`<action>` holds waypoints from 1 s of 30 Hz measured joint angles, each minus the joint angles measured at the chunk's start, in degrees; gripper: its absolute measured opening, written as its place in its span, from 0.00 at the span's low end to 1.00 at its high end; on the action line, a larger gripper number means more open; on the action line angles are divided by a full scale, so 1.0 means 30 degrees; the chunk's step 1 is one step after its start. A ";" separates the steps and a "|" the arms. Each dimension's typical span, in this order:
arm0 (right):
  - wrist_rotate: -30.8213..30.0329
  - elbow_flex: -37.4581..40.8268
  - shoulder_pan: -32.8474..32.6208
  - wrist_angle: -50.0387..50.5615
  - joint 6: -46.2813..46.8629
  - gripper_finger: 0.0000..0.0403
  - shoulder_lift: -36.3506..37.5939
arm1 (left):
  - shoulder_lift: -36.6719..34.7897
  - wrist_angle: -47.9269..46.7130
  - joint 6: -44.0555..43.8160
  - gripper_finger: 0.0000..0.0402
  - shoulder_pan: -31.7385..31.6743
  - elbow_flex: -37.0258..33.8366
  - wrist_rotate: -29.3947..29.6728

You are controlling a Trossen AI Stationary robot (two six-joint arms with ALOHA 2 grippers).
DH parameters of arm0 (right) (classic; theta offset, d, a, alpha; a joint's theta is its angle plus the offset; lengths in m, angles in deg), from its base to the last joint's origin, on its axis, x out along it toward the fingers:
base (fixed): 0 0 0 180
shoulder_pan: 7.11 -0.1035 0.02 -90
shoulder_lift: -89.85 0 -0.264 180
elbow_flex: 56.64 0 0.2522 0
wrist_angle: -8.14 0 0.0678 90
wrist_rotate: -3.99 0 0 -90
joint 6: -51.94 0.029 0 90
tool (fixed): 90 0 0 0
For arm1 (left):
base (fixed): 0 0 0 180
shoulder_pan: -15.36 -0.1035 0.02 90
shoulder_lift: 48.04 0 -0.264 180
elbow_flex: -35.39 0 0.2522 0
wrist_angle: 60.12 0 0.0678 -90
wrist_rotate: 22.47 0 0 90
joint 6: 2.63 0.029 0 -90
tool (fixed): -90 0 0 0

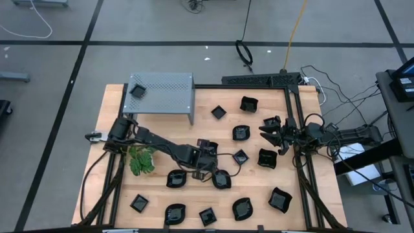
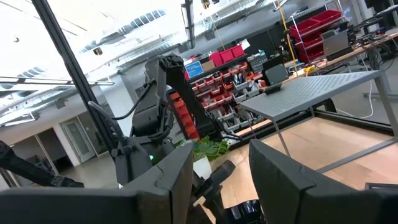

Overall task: Pick & Place Mini shaped plates
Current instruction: Put the distorted square plate on the shelf

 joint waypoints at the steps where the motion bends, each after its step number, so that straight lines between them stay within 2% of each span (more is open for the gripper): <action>1: 0.0007 -0.0001 -0.0001 0.0000 -0.0007 0.36 0.0000 | 0.0000 0.0026 0.0000 0.19 -0.0007 0.0000 -0.0031; 3: 0.0007 -0.0004 0.0000 0.0000 -0.0007 0.36 0.0000 | 0.0000 0.0095 -0.0004 0.08 -0.0011 0.0000 -0.0545; 5: 0.0007 -0.0007 -0.0005 0.0000 -0.0007 0.36 0.0000 | -0.0013 0.0150 -0.0162 0.03 -0.0030 0.0007 -0.1114; 10: 0.0007 -0.0007 0.0000 0.0000 0.0000 0.36 0.0000 | -0.0816 0.0360 0.0316 0.02 0.0073 0.0000 -0.1740; 14: 0.0007 -0.0004 -0.0007 0.0000 -0.0007 0.36 0.0000 | -0.2460 0.0850 0.1060 0.02 0.0017 0.0118 -0.1656; 22: 0.0007 -0.0001 -0.0001 0.0004 -0.0006 0.36 -0.0004 | -0.6249 0.2860 0.2852 0.02 -0.0233 0.0146 0.0566; 30: 0.0000 0.0000 -0.0007 0.0015 -0.0006 0.36 -0.0022 | -0.9031 0.1857 0.3320 0.02 -0.1536 0.0153 0.2681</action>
